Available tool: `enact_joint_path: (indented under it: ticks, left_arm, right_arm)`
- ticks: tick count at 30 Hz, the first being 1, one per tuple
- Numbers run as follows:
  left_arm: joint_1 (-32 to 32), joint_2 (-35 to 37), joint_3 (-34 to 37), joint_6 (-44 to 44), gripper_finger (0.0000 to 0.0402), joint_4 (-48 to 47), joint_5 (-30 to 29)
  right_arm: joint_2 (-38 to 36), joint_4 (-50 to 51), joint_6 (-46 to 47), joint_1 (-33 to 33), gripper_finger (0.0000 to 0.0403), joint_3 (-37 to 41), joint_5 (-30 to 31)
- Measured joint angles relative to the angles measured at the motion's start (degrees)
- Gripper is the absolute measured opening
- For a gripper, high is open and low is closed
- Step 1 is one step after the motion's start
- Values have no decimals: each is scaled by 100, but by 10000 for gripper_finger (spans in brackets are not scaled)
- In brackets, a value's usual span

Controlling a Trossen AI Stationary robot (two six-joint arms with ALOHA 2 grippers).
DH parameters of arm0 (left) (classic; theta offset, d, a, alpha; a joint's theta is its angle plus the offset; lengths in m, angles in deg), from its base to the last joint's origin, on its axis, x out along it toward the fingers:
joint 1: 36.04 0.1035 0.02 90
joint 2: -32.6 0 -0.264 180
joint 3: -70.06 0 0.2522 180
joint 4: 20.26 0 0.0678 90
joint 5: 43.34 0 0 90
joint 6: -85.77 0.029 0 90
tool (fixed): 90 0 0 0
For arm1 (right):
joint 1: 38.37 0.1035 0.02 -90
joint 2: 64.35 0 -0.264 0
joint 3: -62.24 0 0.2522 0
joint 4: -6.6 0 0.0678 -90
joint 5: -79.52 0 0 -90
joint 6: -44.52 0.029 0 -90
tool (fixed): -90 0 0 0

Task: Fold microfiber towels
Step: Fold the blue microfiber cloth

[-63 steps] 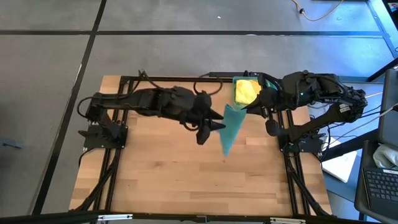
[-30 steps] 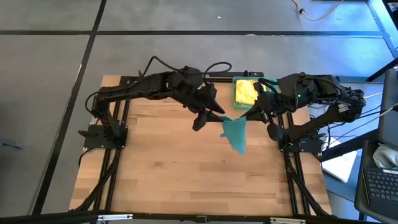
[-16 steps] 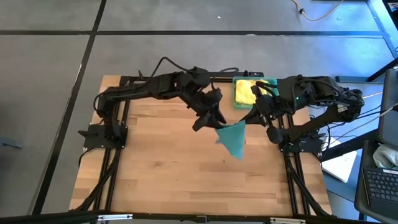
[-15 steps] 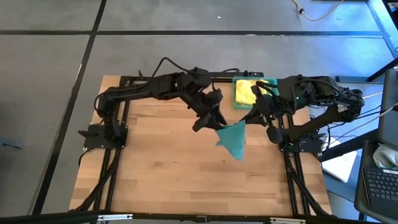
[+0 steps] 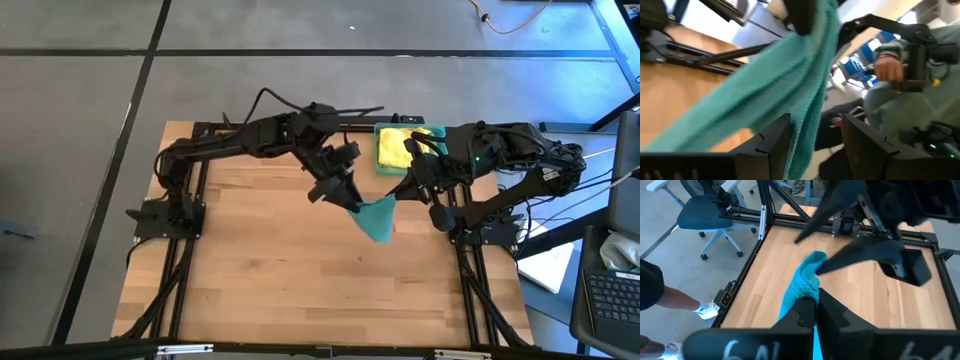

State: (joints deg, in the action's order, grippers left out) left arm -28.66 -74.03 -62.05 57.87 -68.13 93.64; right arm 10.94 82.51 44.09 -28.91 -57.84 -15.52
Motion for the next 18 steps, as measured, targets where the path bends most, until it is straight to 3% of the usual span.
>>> enact_joint_path:
  ticks: [7,18]
  left_arm:
    - [-146,0,0,-31,167,37,85]
    - [-531,0,0,-3,167,28,-528]
  right_arm:
    - [0,11,20,-2,6,0,0]
    - [0,117,29,0,6,0,85]
